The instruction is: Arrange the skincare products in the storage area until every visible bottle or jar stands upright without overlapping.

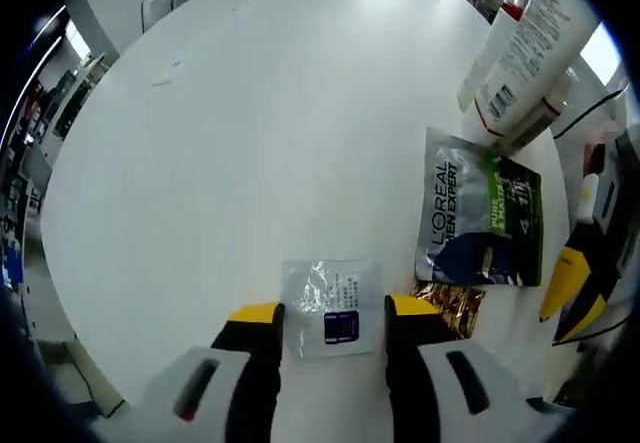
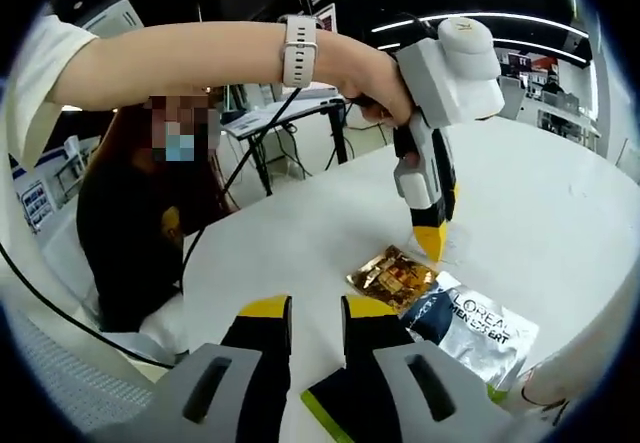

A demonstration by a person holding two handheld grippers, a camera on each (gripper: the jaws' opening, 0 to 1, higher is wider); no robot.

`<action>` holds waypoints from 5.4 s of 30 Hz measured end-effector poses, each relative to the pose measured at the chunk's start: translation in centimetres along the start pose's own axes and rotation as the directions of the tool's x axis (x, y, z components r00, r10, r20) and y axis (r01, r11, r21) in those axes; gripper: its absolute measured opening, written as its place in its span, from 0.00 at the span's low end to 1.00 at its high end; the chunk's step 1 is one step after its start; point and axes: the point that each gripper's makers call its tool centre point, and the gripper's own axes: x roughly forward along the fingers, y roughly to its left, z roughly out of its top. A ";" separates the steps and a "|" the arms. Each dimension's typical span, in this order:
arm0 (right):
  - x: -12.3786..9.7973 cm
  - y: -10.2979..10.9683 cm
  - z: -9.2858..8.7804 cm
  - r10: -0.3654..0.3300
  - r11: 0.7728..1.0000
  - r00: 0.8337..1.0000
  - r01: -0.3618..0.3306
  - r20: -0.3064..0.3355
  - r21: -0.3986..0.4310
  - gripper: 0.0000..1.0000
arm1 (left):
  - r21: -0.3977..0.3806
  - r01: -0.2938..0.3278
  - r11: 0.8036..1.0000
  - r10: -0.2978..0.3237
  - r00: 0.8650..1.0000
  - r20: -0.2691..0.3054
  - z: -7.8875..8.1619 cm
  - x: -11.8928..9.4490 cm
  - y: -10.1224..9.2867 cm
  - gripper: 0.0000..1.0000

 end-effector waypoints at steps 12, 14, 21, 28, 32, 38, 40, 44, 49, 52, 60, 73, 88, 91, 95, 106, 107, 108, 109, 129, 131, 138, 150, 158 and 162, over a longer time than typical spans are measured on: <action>-0.3 0.3 0.1 0.003 1.000 1.000 -0.003 0.007 0.000 0.20 | 0.015 -0.004 1.000 0.004 1.000 -0.011 -0.6 0.6 1.5 0.39; -0.4 0.3 0.1 0.003 1.000 1.000 -0.003 0.007 0.001 0.20 | 0.015 -0.003 1.000 0.003 1.000 -0.006 -0.5 0.5 1.6 0.39; -0.6 0.1 0.1 -0.005 1.000 1.000 0.005 0.007 -0.001 0.20 | 0.039 -0.015 0.999 0.015 1.000 0.008 -0.1 -0.8 0.2 0.39; -1.1 -0.4 0.5 -0.030 1.000 0.999 0.030 0.016 -0.003 0.20 | 0.071 -0.029 0.997 0.029 1.000 0.003 -0.2 -1.9 -0.2 0.39; -1.3 -0.9 0.5 -0.051 0.999 0.999 0.052 0.012 -0.015 0.21 | 0.098 -0.032 0.995 0.033 0.999 -0.002 -0.2 -2.7 -1.5 0.39; -1.9 -1.1 0.4 -0.065 0.998 0.998 0.065 0.007 -0.017 0.22 | 0.127 -0.031 0.991 0.033 0.999 -0.009 -0.7 -3.6 -2.7 0.39; -2.0 -1.2 0.4 -0.072 0.997 0.997 0.072 0.009 -0.017 0.22 | 0.135 -0.025 0.991 0.027 1.000 -0.011 -0.9 -3.7 -3.3 0.39; -2.5 -1.3 0.5 -0.080 0.997 0.997 0.080 0.010 -0.018 0.22 | 0.147 -0.012 0.989 0.014 1.000 -0.014 -1.3 -3.6 -4.5 0.39; -2.9 -1.5 0.4 -0.088 0.996 0.996 0.089 0.006 -0.026 0.22 | 0.160 0.018 0.987 -0.017 1.000 -0.010 -1.8 -3.5 -7.1 0.39; -3.2 -1.6 0.4 -0.091 0.995 0.996 0.091 0.005 -0.025 0.22 | 0.166 0.023 0.986 -0.021 1.000 -0.016 -2.4 -3.1 -7.4 0.39; -3.9 -1.5 0.2 -0.099 0.995 0.995 0.099 0.002 -0.034 0.23 | 0.182 0.049 0.982 -0.047 0.999 -0.017 -2.7 -3.0 -9.1 0.39; -4.7 -1.5 0.1 -0.103 0.994 0.995 0.104 0.007 -0.033 0.24 | 0.203 0.107 0.973 -0.103 0.994 -0.032 -3.7 -1.9 -12.9 0.39; -6.2 -1.0 -0.2 -0.103 0.994 0.995 0.103 -0.004 -0.042 0.25 | 0.193 0.126 0.973 -0.118 0.992 -0.054 -4.7 -1.2 -14.2 0.39; -6.9 -1.1 0.0 -0.109 0.993 0.994 0.109 -0.002 -0.046 0.26 | 0.194 0.124 0.973 -0.117 0.992 -0.046 -4.5 -1.1 -14.1 0.39; -7.7 -1.3 0.1 -0.117 0.992 0.993 0.117 -0.002 -0.046 0.26 | 0.208 0.117 0.971 -0.108 0.993 -0.053 -4.7 -0.8 -14.1 0.39; -11.7 -1.9 0.0 -0.163 0.985 0.987 0.163 -0.001 -0.056 0.28 | 0.219 0.089 0.972 -0.080 0.996 -0.050 -4.7 -0.8 -14.0 0.39; -12.2 -2.1 -0.1 -0.173 0.983 0.985 0.172 -0.008 -0.062 0.28 | 0.222 0.081 0.972 -0.073 0.996 -0.043 -4.6 -0.7 -13.9 0.40; -12.3 -2.2 -0.2 -0.174 0.983 0.985 0.173 -0.010 -0.062 0.28 | 0.222 0.079 0.972 -0.071 0.997 -0.044 -4.7 -0.7 -13.9 0.40; -12.7 -2.3 -0.3 -0.174 0.983 0.985 0.173 -0.017 -0.059 0.28 | 0.229 0.075 0.971 -0.066 0.997 -0.047 -4.7 -0.7 -14.0 0.39; -18.5 -3.3 -0.6 -0.257 0.966 0.966 0.256 -0.023 -0.022 0.35 | 0.205 0.029 0.978 -0.024 0.999 -0.028 -4.8 -1.0 -13.8 0.39; -19.1 -3.7 -0.6 -0.281 0.959 0.959 0.280 -0.021 -0.030 0.37 | 0.209 0.019 0.978 -0.013 0.999 -0.029 -4.9 -1.1 -14.0 0.40; -20.3 -4.8 -1.5 -0.313 0.950 0.949 0.313 -0.036 0.001 0.43 | 0.207 -0.002 0.978 0.005 1.000 -0.011 -4.7 -1.3 -14.0 0.42; -21.3 -5.5 -2.6 -0.341 0.940 0.937 0.341 -0.081 -0.019 0.59 | 0.110 -0.016 0.994 0.004 0.994 0.108 -2.7 -3.4 -14.5 0.45; -21.6 -5.8 -3.0 -0.356 0.934 0.929 0.356 -0.099 -0.019 0.74 | -0.012 -0.084 0.996 0.084 0.958 0.275 0.0 -6.7 -14.8 0.58; -21.6 -5.9 -3.4 -0.362 0.932 0.925 0.361 -0.113 -0.027 0.84 | -0.074 -0.114 0.991 0.133 0.935 0.328 0.7 -8.4 -15.0 0.62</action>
